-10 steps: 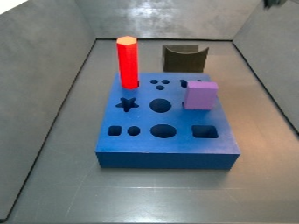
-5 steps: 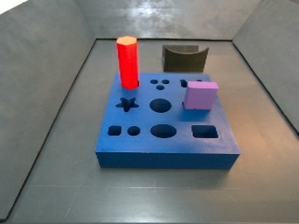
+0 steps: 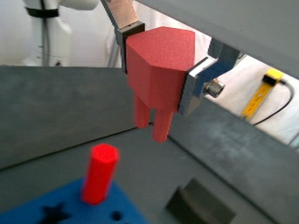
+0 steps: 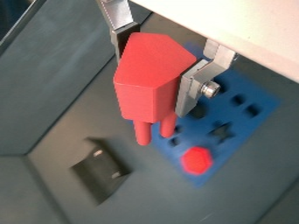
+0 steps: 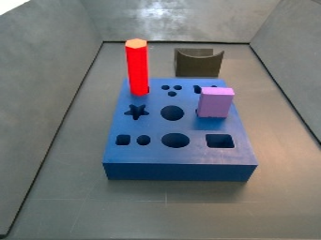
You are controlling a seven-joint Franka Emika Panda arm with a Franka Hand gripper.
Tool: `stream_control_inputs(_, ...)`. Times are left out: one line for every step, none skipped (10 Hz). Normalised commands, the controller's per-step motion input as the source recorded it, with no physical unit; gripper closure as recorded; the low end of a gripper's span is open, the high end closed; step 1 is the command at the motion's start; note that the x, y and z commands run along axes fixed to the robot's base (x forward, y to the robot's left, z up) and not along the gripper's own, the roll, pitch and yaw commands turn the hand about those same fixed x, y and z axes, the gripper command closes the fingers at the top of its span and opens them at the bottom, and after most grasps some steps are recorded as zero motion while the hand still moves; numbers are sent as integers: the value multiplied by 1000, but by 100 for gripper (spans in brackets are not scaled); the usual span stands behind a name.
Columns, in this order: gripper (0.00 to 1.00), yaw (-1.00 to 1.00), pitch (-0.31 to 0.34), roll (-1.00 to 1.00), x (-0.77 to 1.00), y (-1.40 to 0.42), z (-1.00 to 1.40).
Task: Pick up the 3 prong object. Move up. Rotate the 3 prong object. Place the 3 prong object on the fixture. Regrasp the 3 prong object. Move to above the board. Insert the 3 prong object.
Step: Move to above the board.
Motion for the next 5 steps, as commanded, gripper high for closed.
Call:
stream_control_inputs(100, -114, -64, -1000, -268, -224, 55)
stream_control_inputs(100, -113, -59, -1000, -152, -71, 19)
stream_control_inputs(100, -111, -56, -1000, -103, -22, 13)
stream_control_inputs(100, -107, -63, -1000, -90, 0, 9)
stream_control_inputs(100, -77, -66, -822, -75, 25, -2)
